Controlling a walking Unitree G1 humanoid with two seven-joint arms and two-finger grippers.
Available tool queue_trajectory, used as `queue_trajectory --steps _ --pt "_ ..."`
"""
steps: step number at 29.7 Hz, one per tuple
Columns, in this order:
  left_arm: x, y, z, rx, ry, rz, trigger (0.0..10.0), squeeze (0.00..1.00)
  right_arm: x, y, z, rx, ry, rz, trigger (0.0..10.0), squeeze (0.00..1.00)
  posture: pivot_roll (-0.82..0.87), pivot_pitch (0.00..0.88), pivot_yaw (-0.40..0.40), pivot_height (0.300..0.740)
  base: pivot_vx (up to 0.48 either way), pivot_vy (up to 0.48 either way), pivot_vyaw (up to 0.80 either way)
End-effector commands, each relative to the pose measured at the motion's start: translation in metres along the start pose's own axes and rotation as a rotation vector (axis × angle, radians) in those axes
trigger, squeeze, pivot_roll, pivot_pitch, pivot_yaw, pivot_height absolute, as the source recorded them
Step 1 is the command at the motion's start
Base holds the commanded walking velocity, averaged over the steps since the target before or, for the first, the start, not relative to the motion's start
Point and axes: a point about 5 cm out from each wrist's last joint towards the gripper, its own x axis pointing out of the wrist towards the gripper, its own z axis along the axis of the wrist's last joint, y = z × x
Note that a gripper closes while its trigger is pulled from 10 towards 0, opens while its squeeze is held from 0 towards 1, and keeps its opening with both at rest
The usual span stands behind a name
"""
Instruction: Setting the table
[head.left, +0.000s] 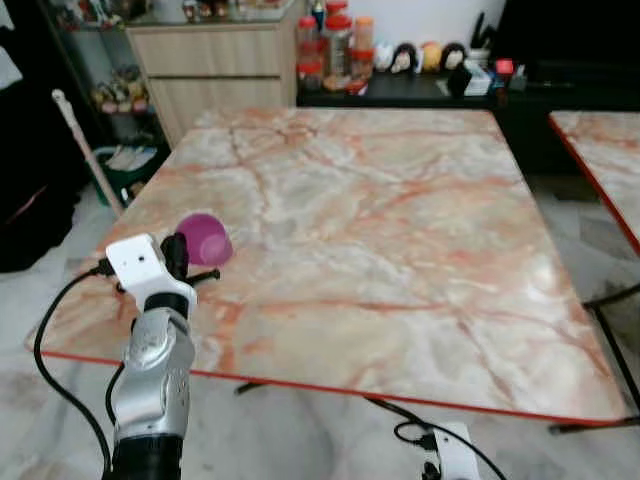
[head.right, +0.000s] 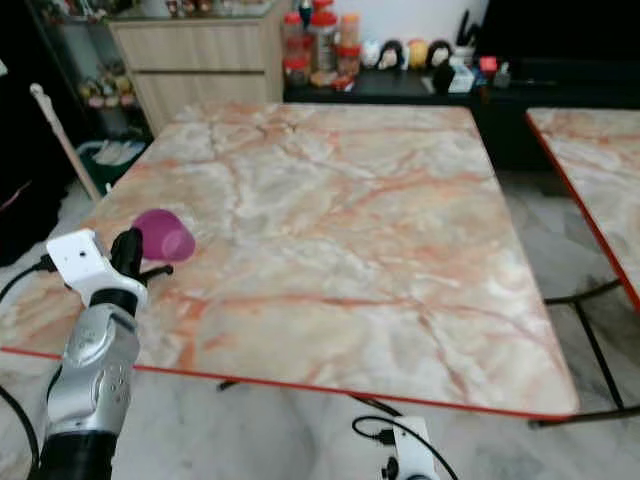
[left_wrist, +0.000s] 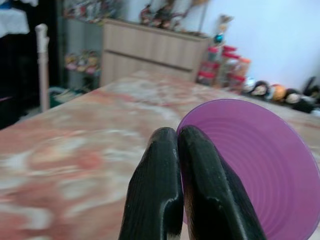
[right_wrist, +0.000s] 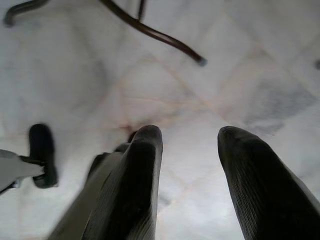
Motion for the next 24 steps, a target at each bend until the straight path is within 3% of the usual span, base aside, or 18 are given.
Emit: queue_trajectory --steps 1,7,24 --pt "0.003 -0.0006 0.004 0.029 -0.028 -0.006 10.0 0.0 -0.0002 -0.0012 -0.002 0.011 0.011 -0.002 10.0 0.0 0.04 0.006 0.017 0.732 0.0 -0.48 0.0" --pt "0.0063 0.004 0.0072 0.033 -0.045 0.011 10.0 0.0 0.0005 -0.0011 0.0033 0.026 -0.002 0.006 10.0 0.0 0.04 0.002 0.016 0.732 0.0 -0.48 -0.34" --pt "0.0086 -0.0001 0.0077 0.054 -0.059 -0.001 10.0 0.0 0.0007 -0.0011 0.0066 0.036 -0.022 0.012 10.0 0.0 0.03 0.007 0.023 0.732 0.0 -0.48 0.0"
